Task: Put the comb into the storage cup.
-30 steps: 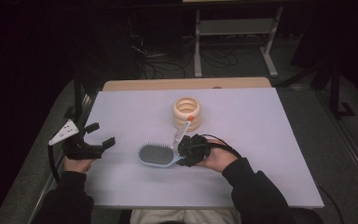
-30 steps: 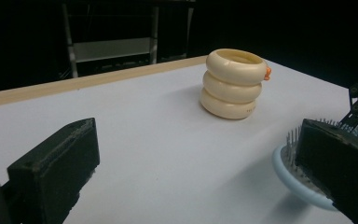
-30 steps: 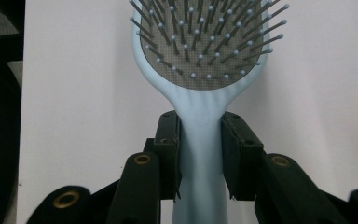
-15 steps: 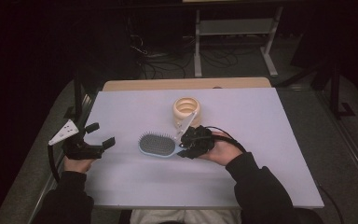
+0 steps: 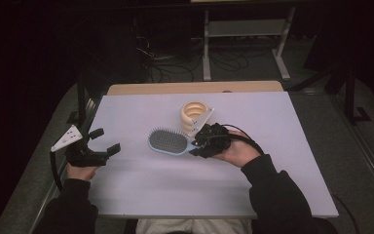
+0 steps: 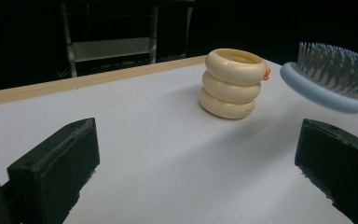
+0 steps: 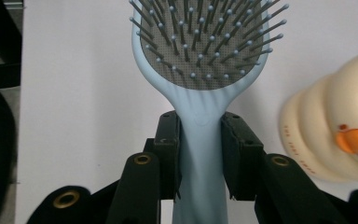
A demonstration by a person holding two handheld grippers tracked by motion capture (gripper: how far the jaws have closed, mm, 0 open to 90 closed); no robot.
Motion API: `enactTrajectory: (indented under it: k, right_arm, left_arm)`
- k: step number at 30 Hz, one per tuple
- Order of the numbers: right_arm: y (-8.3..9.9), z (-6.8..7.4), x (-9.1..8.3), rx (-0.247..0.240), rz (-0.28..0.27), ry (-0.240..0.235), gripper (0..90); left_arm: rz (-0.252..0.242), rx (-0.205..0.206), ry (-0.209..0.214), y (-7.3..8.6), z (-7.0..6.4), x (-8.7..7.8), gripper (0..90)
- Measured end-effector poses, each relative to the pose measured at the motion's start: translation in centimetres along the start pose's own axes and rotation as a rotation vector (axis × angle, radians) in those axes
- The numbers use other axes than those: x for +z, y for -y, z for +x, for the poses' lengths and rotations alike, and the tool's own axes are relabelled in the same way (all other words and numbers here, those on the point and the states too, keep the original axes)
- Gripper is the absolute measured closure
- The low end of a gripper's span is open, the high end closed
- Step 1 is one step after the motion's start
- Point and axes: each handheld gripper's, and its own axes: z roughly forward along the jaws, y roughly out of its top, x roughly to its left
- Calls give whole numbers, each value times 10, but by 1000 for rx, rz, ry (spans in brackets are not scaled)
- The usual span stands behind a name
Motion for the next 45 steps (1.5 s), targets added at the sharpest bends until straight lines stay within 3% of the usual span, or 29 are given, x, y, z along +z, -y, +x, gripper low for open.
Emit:
enactTrajectory:
  k: [20,25,30,36,45]
  right_arm:
    - [5,-19,-35,46,-54,63,684]
    - [7,-24,-42,62,-56,90,684]
    - [11,-30,-54,89,-76,124,684]
    - [17,-34,-61,116,-87,173,684]
    - [22,-37,-63,133,-91,194,684]
  left_arm:
    - [9,9,13,0,0,3,0]
    - [63,33,24,-1,-2,12,0]
    - [74,58,54,-9,-8,19,0]
    - [83,33,70,-19,-11,24,0]
    - [95,13,129,-42,-24,40,0]
